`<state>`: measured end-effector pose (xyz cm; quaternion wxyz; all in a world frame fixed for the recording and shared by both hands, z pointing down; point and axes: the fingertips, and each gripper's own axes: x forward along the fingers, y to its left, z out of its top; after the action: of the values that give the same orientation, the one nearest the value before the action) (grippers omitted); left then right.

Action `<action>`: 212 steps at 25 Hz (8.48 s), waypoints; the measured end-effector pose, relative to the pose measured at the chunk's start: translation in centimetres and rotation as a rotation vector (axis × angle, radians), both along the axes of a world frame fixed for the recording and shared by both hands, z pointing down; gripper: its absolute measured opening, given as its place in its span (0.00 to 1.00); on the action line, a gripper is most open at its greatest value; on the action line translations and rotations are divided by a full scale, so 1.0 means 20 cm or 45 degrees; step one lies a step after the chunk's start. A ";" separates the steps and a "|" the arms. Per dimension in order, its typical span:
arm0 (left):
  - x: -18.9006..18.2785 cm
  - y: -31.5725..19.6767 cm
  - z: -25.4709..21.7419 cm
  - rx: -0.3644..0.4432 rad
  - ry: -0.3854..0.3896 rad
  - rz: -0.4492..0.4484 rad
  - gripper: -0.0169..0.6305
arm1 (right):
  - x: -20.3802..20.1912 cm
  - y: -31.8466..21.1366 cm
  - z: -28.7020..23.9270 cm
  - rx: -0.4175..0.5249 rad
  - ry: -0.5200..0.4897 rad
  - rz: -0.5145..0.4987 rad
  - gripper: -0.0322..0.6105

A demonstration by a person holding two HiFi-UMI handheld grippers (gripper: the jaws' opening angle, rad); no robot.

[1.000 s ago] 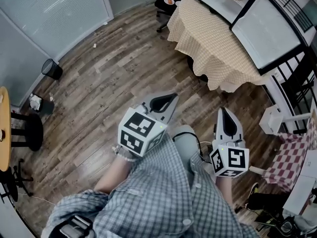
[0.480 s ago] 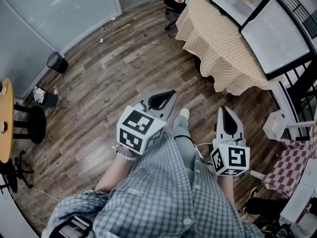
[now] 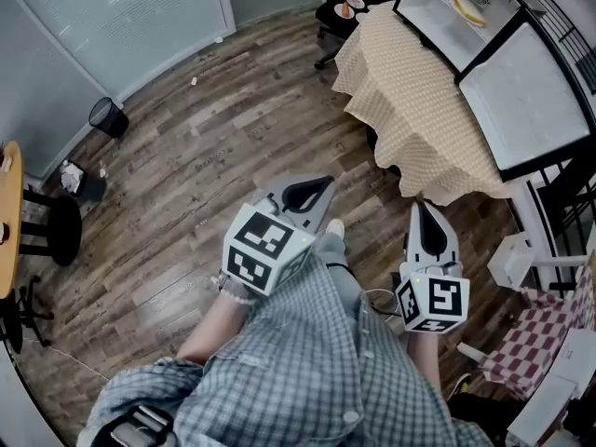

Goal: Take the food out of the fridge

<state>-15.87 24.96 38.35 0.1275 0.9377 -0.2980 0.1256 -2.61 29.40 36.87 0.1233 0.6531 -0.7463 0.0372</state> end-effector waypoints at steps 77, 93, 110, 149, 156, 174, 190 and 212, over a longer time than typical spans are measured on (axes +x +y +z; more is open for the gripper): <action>1.40 -2.56 -0.22 -0.021 0.030 0.347 0.03 | 1.22 -2.41 -0.15 0.057 0.041 0.349 0.06; 1.95 -2.89 -0.16 -0.190 0.156 0.611 0.04 | 1.42 -2.45 -0.11 -0.046 0.065 0.644 0.07; 2.36 -3.12 -0.05 -0.606 0.352 0.605 0.04 | 1.45 -2.47 -0.03 -0.107 0.054 0.736 0.06; 2.53 -3.18 0.01 -1.244 0.621 0.412 0.09 | 1.54 -2.52 0.04 -0.094 -0.148 0.758 0.06; 2.45 -3.19 -0.01 -1.254 0.620 0.422 0.08 | 1.67 -2.67 0.03 0.055 -0.561 0.718 0.07; 2.34 -3.19 -0.01 -1.248 0.573 0.465 0.08 | 1.91 -3.02 0.10 0.268 -1.308 0.715 0.16; 2.26 -3.17 -0.03 -1.197 0.591 0.500 0.09 | 1.88 -3.07 0.05 0.277 -1.371 0.682 0.15; 1.99 -3.01 -0.04 -1.063 0.607 0.505 0.09 | 1.62 -2.94 0.05 0.245 -1.313 0.600 0.14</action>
<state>23.95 -35.30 37.63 0.5287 0.8479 -0.0017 0.0384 29.76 -29.35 37.94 -0.3282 0.7074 -0.5442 0.3092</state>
